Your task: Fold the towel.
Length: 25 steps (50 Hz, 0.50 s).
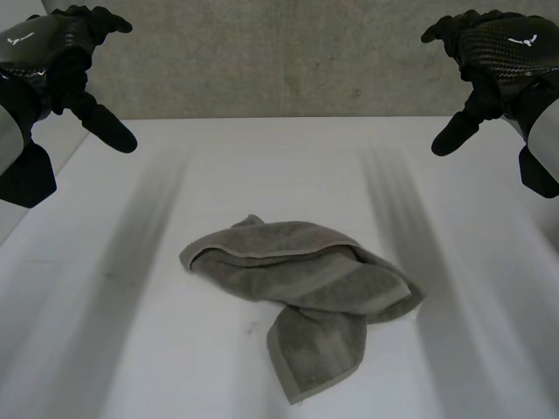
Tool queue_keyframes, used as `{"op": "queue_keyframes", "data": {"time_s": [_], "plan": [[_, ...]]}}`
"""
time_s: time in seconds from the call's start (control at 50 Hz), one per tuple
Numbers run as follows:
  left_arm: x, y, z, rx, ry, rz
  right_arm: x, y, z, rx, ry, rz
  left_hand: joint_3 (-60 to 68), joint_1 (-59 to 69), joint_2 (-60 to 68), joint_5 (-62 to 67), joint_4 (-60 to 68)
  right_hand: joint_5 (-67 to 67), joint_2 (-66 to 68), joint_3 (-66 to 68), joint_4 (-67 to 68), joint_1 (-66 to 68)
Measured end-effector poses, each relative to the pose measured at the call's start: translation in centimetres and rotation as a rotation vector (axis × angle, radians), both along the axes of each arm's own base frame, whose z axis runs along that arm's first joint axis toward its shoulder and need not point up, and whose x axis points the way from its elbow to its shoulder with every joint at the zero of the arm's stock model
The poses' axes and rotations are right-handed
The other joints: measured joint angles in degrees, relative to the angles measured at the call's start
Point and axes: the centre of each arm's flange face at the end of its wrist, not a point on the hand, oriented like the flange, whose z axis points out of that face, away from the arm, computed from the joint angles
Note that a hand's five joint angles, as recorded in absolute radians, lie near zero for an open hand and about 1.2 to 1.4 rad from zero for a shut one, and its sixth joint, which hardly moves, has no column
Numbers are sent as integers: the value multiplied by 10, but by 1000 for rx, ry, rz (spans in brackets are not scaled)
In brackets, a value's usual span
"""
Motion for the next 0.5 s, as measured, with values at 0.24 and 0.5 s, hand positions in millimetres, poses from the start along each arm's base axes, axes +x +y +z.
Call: {"op": "queue_keyframes", "data": {"time_s": [0.24, 0.5], "plan": [[-5, -2, -14, 42, -20, -29, 10, -2, -30, 76, 129, 33, 5, 0, 8, 0, 4, 0, 0, 0, 0, 0], [-29, -40, -101, 239, -121, -79, 53, 5, -108, 343, 157, 153, 20, 12, 21, 0, 19, 0, 17, 16, 8, 29]]}}
